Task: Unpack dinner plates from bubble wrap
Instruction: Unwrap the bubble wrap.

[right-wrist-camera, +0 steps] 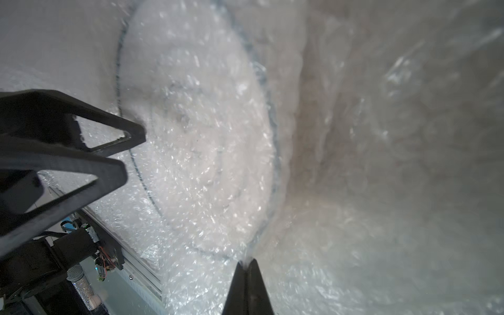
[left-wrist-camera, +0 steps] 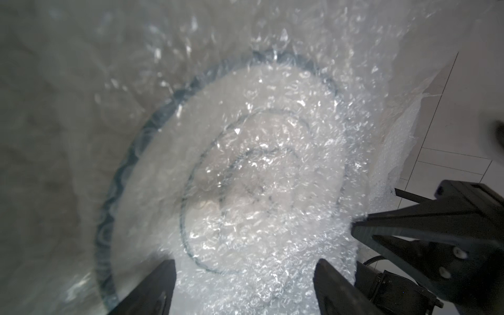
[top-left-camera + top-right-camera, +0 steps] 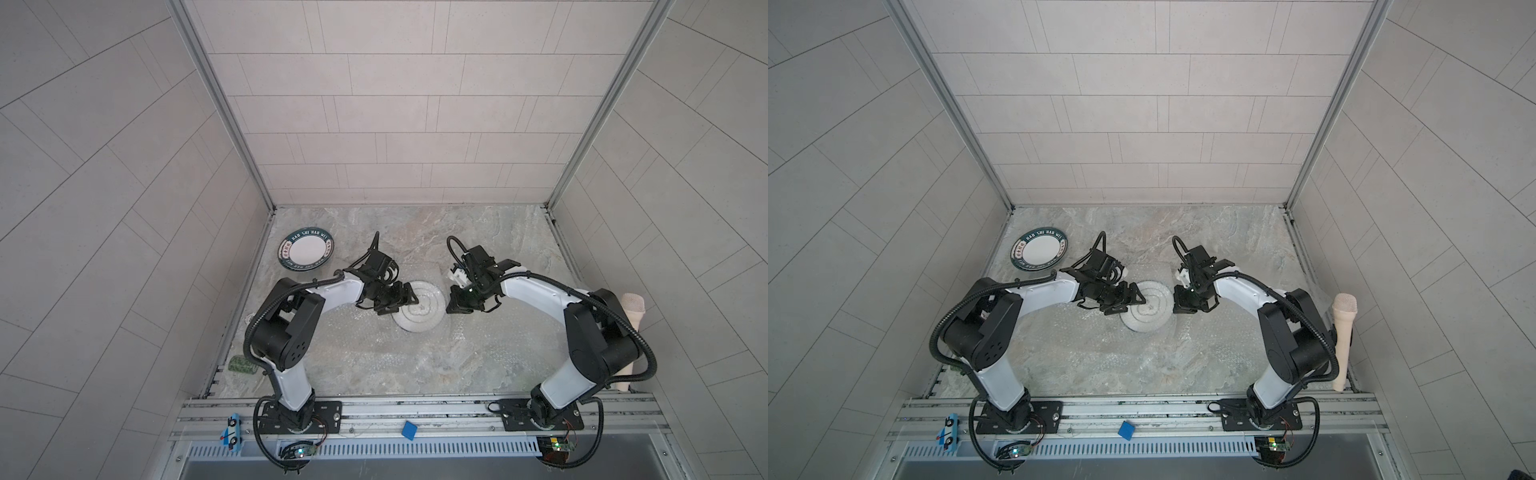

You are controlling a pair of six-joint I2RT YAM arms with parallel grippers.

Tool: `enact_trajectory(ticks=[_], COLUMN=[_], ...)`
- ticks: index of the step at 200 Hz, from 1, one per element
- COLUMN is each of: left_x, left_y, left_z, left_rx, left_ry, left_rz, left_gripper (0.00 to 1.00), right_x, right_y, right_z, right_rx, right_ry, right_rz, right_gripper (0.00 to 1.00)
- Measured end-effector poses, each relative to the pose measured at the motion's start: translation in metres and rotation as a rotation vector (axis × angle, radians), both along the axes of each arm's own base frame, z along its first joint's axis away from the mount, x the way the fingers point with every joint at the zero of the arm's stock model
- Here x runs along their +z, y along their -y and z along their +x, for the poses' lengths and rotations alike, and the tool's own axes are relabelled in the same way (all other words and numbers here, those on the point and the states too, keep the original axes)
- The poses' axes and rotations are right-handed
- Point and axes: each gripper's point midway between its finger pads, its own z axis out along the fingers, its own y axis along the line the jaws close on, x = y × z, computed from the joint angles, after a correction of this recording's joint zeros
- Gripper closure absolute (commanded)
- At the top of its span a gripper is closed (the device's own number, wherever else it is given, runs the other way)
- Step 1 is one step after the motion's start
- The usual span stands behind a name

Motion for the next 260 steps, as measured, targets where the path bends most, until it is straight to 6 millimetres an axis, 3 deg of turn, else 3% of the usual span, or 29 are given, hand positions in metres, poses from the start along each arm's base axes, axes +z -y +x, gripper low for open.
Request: enact_trajectory(ticks=[33, 78, 105, 133, 161, 176, 195, 228, 260], left_x=[0.004, 0.022, 0.038, 0.069, 0.124, 0.15, 0.166, 0.171, 0.168], left_y=[0.004, 0.006, 0.005, -0.003, -0.022, -0.04, -0.072, -0.134, -0.179], left_z=[0.003, 0.015, 0.025, 0.03, 0.038, 0.036, 0.038, 0.041, 0.036], left_rx=[0.03, 0.075, 0.116, 0.143, 0.149, 0.18, 0.269, 0.459, 0.609], left_ry=[-0.015, -0.019, -0.005, 0.039, 0.19, 0.266, 0.332, 0.378, 0.386], left_rz=[-0.093, -0.21, -0.298, -0.353, -0.321, -0.307, -0.244, -0.116, -0.029], left_gripper=[0.16, 0.16, 0.15, 0.12, 0.1, 0.09, 0.08, 0.08, 0.08], right_x=[0.037, 0.04, 0.057, 0.064, 0.05, 0.042, 0.039, 0.043, 0.032], right_y=[-0.011, -0.014, -0.028, -0.04, -0.06, -0.081, -0.118, -0.202, -0.271], right_z=[0.01, 0.011, 0.015, 0.02, 0.035, 0.04, 0.043, 0.038, 0.027], right_rx=[0.017, 0.028, 0.056, 0.07, 0.072, 0.097, 0.151, 0.282, 0.387], right_ry=[0.094, 0.097, 0.143, 0.168, 0.146, 0.135, 0.141, 0.162, 0.151], right_rz=[0.036, 0.005, 0.016, 0.047, 0.068, 0.071, 0.097, 0.175, 0.241], right_gripper=[1.0, 1.0, 1.0, 0.99, 0.98, 0.97, 0.96, 0.92, 0.72])
